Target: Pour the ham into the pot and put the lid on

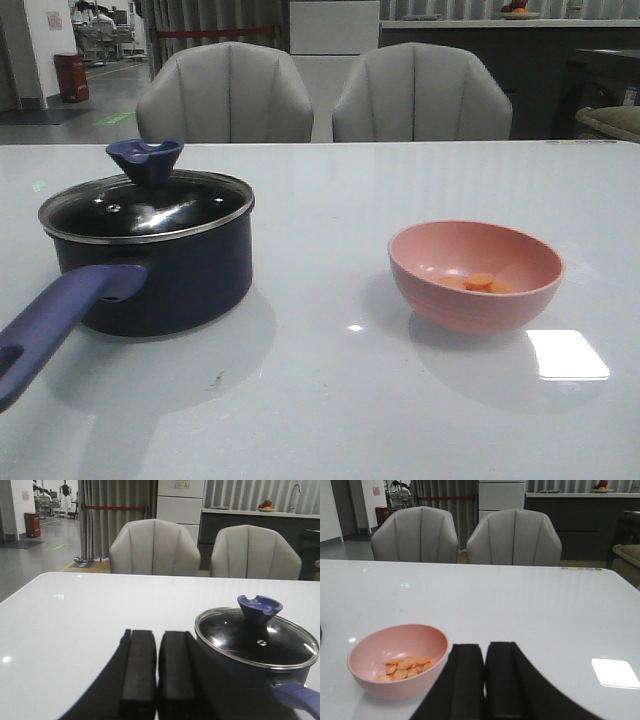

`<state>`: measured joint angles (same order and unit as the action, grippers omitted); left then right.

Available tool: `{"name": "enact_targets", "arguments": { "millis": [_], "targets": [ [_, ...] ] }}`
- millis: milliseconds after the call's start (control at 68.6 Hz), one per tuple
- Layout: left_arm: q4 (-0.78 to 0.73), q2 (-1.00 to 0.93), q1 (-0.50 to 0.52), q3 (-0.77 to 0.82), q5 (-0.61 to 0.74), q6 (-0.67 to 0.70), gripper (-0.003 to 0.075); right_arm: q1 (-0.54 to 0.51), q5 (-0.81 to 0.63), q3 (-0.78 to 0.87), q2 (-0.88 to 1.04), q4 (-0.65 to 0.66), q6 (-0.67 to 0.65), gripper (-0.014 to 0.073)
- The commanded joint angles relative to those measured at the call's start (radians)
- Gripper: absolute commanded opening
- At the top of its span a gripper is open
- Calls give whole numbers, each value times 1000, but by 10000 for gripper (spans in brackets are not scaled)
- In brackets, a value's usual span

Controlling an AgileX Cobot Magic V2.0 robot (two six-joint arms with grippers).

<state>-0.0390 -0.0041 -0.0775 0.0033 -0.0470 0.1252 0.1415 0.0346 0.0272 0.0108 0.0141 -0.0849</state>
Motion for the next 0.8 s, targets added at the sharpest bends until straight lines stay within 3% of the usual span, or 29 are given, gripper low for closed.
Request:
{"name": "enact_targets", "arguments": {
  "millis": [0,671,787],
  "targets": [
    [0,-19,1,23,76,8,113,-4,-77,-6,19,9,8,164],
    [0,-19,1,23,76,8,113,-4,-77,-6,19,9,8,164],
    [0,-19,1,23,155,8,113,-4,-77,-6,19,9,8,164]
  ]
}}
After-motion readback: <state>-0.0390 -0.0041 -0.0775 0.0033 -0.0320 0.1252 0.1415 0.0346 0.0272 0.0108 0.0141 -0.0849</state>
